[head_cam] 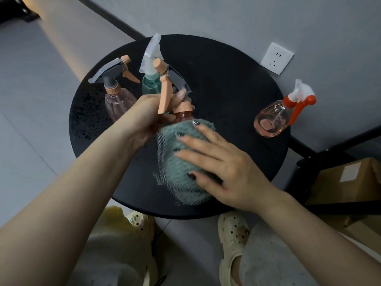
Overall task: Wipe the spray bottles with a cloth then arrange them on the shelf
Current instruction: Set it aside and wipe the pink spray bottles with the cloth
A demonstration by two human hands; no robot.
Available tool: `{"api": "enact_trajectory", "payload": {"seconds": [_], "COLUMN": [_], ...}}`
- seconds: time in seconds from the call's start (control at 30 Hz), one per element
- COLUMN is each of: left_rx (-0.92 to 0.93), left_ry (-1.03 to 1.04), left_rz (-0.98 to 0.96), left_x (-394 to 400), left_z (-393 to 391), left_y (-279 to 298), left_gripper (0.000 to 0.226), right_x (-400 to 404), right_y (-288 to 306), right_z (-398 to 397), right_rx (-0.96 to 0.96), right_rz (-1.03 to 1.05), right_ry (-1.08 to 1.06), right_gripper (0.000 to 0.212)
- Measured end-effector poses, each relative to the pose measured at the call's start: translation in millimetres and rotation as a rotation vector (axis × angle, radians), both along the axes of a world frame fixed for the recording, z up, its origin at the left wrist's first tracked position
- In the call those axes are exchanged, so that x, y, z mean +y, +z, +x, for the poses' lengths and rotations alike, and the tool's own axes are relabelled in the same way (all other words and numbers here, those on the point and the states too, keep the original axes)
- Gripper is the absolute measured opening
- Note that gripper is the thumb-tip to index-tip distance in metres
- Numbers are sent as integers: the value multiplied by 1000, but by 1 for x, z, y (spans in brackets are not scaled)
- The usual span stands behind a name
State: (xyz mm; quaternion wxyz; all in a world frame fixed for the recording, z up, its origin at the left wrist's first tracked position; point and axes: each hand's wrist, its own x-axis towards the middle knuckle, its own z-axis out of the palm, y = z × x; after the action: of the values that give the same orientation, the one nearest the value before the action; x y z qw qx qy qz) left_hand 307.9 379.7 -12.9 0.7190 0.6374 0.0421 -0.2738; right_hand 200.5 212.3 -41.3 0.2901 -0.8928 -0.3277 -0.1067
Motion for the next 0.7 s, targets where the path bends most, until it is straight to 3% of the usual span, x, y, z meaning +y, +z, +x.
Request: {"api": "enact_trajectory", "payload": {"seconds": [0.13,0.23,0.33,0.43,0.5,0.6,0.7], "left_rx": [-15,-8,-12,-19,-48,-79,-61], "left_ry": [-26,6,-1,39,33,23,0], "left_rz": [-1,-4,-40,2,48,56,39], "left_x": [-7,-8,-3,1,3,4,2], "left_z": [-4,-5,-2,-1,1,0,-1], "left_y": [-3,-4,-3,3,3,5,6], "left_gripper": [20,24,22,20,37,36,23], "right_x": [4,7,8,6,4,2,1], "right_y": [2,3,4,2,-1,-3,-1], "right_z": [6,7,2,-3,-4,-3,1], "right_rx": [289,341,224,-53,-167,-208,-73], "right_rz": [271,330,183,-84,-212,-227,-57], "right_ry": [-159,-181,-126,29,121,143,27], "right_gripper": [44,44,44,37,33,32,36]}}
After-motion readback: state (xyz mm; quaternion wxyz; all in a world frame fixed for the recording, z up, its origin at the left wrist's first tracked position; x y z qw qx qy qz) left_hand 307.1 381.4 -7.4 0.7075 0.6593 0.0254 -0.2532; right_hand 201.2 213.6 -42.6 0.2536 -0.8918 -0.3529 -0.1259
